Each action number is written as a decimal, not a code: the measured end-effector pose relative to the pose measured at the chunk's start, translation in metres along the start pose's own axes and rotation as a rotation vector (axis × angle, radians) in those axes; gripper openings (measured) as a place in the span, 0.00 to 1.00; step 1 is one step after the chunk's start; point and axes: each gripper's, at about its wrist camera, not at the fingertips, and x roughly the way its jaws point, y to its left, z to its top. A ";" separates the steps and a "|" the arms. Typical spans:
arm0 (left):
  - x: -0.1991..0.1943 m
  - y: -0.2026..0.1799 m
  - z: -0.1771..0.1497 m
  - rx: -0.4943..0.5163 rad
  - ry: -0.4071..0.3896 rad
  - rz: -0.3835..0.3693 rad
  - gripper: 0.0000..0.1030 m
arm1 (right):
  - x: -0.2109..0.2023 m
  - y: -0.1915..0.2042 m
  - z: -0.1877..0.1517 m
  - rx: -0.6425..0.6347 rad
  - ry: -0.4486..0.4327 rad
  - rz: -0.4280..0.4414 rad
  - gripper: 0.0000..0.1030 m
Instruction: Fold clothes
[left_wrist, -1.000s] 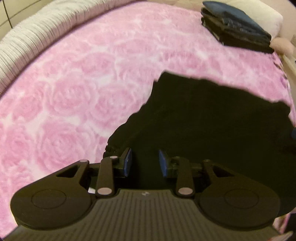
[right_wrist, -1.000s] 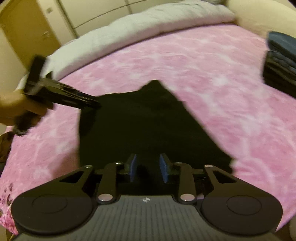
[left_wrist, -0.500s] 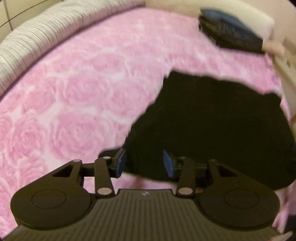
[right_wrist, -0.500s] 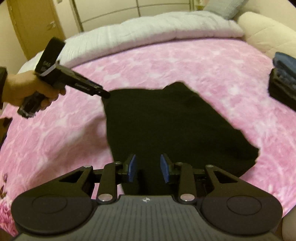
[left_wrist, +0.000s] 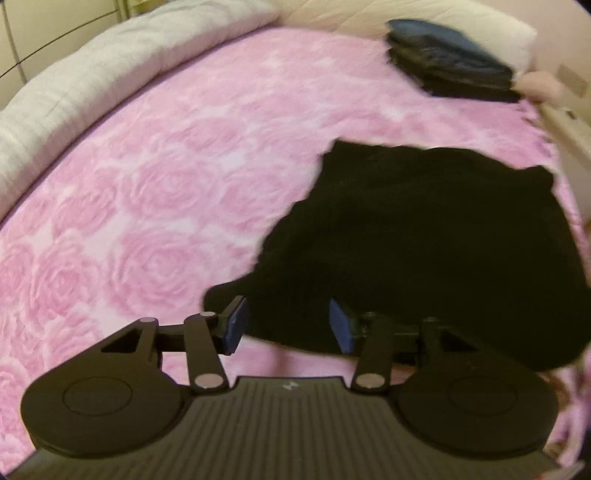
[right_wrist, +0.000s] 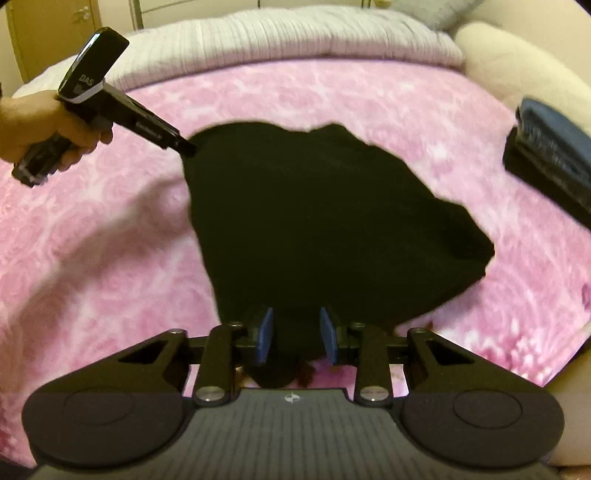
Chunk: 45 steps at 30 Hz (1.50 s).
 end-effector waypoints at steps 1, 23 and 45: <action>0.000 -0.008 -0.002 0.019 0.002 -0.017 0.43 | 0.003 0.003 0.000 0.008 0.013 0.005 0.31; -0.129 -0.029 -0.013 -0.181 0.100 0.033 0.75 | -0.085 -0.020 0.011 0.406 0.127 0.018 0.69; -0.195 -0.048 -0.032 -0.345 0.073 -0.016 0.99 | -0.145 -0.020 0.034 0.534 0.066 -0.090 0.85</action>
